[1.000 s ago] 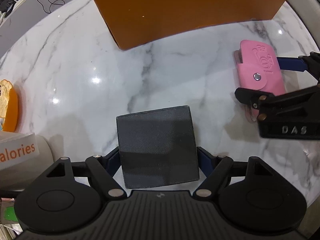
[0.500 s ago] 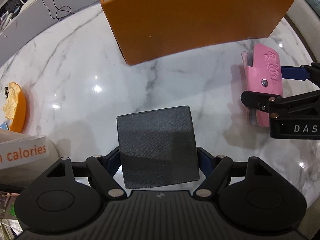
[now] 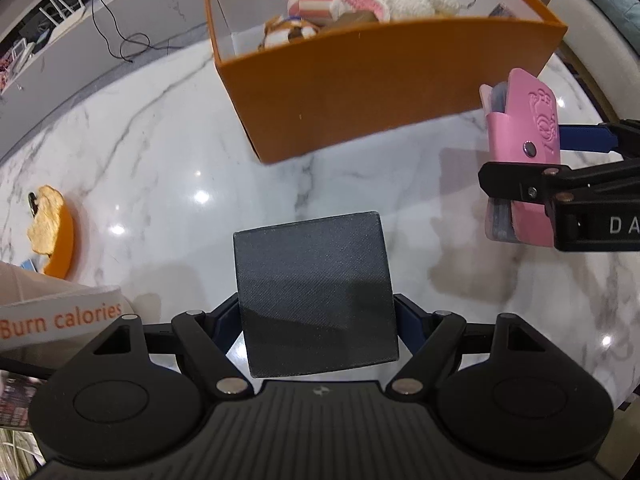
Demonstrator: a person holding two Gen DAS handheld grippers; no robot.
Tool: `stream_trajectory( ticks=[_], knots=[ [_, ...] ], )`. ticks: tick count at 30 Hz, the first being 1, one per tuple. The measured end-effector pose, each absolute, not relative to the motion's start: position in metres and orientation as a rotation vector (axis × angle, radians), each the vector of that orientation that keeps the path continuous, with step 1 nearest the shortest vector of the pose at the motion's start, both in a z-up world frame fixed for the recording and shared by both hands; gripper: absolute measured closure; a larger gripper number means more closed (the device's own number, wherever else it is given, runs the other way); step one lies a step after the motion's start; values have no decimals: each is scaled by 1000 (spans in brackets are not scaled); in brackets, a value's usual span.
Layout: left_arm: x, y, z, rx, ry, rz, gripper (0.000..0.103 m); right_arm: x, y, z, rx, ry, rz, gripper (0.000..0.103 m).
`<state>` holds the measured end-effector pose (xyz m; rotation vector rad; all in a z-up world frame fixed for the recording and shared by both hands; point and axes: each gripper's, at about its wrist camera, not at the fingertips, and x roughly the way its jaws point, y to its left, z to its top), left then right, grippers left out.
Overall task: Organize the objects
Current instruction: 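Lift the grey box and pink wallet and carry both over the orange box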
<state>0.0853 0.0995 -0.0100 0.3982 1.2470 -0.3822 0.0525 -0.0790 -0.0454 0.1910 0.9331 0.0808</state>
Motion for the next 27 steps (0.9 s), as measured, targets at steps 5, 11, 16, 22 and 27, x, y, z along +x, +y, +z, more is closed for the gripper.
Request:
stream_trajectory(
  ticks=[5, 11, 16, 22, 27],
  knots=[
    [88, 100, 19, 365, 1177, -377, 13, 55, -89, -26, 230, 893, 87, 10],
    [94, 90, 56, 347, 1097, -389, 13, 56, -111, 5, 290, 824, 75, 10],
    [106, 75, 80, 359, 1049, -406, 13, 59, -131, 27, 340, 777, 56, 10],
    [131, 55, 94, 342, 1015, -427, 13, 68, -149, 49, 366, 699, 48, 15],
    [157, 42, 88, 318, 1008, -421, 13, 86, -165, 50, 378, 650, 30, 15]
  ],
)
